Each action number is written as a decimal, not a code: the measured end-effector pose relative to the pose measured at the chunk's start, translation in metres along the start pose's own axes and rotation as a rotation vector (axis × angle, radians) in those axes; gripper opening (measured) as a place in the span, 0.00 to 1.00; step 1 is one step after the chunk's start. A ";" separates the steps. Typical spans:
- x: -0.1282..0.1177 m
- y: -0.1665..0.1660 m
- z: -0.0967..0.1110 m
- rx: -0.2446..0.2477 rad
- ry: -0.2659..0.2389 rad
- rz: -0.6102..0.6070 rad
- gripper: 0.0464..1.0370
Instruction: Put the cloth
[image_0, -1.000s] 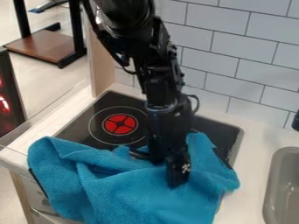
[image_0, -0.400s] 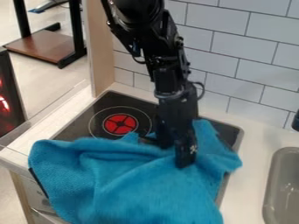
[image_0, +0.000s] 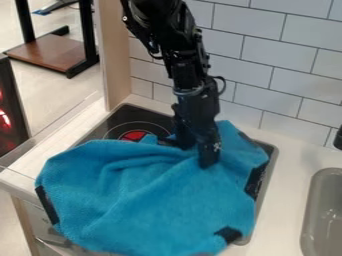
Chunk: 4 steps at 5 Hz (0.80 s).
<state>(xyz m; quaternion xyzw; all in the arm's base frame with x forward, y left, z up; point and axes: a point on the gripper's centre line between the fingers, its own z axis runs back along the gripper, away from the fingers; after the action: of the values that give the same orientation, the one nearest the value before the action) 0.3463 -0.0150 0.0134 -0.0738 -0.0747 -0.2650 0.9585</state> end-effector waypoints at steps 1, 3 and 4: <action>0.006 0.016 0.002 0.011 -0.016 0.033 0.96; 0.025 0.039 0.004 0.015 -0.041 0.069 0.96; 0.029 0.043 0.006 0.020 -0.045 0.072 0.96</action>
<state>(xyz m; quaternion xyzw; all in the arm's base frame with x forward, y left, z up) 0.3924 0.0082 0.0198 -0.0725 -0.0962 -0.2279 0.9662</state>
